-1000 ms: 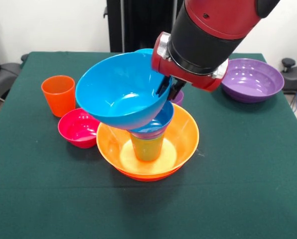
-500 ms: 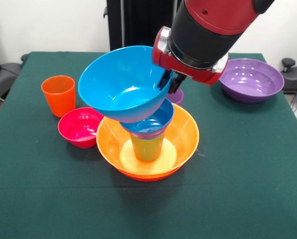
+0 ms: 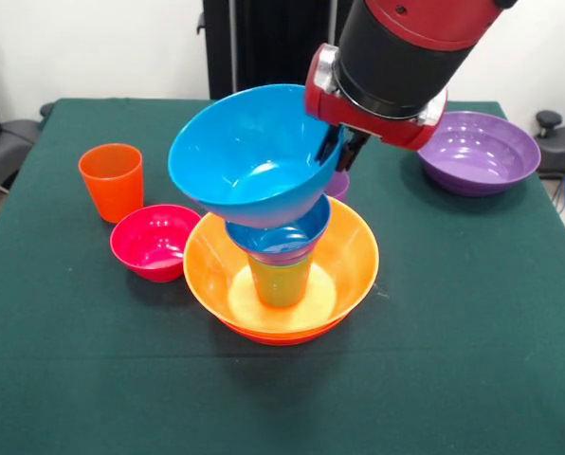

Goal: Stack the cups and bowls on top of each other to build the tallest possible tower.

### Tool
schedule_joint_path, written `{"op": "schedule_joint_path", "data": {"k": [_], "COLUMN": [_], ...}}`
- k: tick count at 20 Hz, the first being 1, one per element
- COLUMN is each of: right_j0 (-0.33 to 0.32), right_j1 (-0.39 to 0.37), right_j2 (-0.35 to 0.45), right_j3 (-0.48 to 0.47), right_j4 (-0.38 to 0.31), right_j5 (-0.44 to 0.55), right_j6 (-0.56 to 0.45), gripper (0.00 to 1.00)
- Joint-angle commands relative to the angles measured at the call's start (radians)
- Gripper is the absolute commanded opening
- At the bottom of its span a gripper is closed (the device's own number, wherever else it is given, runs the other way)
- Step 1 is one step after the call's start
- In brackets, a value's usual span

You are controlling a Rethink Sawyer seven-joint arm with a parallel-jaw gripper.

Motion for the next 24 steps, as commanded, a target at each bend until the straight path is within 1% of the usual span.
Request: {"op": "schedule_joint_path", "data": {"k": [1, 8, 17, 24], "right_j0": [0.027, 0.047, 0.060, 0.064], "right_j1": [-0.031, -0.033, -0.024, -0.002], "right_j2": [-0.003, -0.047, -0.091, -0.111], "right_j3": [0.142, 0.163, 0.153, 0.142], "right_j4": [0.024, 0.019, 0.006, 0.002], "right_j5": [-0.139, -0.162, -0.151, -0.185], "right_j6": [0.071, 0.079, 0.071, 0.071], "gripper": [0.00, 0.00, 0.00, 0.00]}}
